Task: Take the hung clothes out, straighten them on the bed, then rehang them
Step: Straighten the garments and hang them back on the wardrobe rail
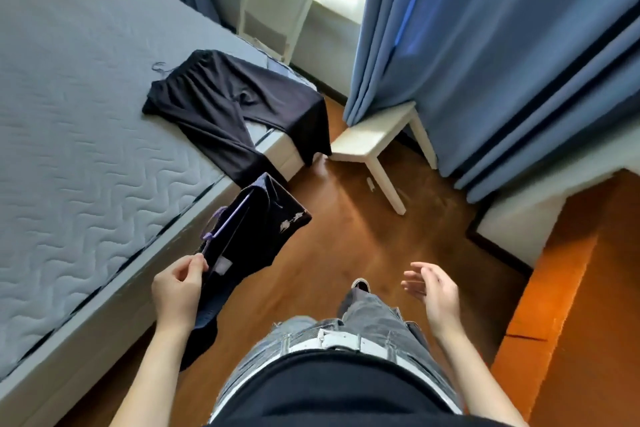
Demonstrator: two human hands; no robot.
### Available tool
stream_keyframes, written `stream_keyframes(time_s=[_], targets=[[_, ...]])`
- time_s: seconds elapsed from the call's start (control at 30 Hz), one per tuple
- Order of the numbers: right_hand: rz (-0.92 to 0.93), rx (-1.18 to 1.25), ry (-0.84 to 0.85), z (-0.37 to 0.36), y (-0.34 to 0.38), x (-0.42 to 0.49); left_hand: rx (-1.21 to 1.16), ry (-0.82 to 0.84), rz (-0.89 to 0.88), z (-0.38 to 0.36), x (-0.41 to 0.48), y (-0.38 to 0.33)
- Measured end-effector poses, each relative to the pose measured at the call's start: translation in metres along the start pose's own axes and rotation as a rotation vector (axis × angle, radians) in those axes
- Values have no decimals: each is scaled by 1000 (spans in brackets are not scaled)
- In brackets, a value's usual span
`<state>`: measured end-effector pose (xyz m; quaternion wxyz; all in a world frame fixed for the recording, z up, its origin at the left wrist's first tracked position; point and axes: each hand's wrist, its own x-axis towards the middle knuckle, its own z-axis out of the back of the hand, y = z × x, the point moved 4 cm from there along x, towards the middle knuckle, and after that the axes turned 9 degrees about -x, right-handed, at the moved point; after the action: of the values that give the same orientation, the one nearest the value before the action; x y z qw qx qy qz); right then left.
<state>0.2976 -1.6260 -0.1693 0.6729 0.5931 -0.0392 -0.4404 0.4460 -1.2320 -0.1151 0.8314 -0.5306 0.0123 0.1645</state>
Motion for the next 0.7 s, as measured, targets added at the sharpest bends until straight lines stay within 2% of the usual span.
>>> stream_keyframes(time_s=[0.3, 0.47, 0.7], targets=[[87, -191, 273, -46, 114, 168, -60, -305, 256, -46, 7, -30], [65, -236, 365, -100, 148, 239, -56, -416, 317, -64, 46, -31], [97, -301, 452, -194, 213, 317, -180, -529, 336, -72, 137, -51]])
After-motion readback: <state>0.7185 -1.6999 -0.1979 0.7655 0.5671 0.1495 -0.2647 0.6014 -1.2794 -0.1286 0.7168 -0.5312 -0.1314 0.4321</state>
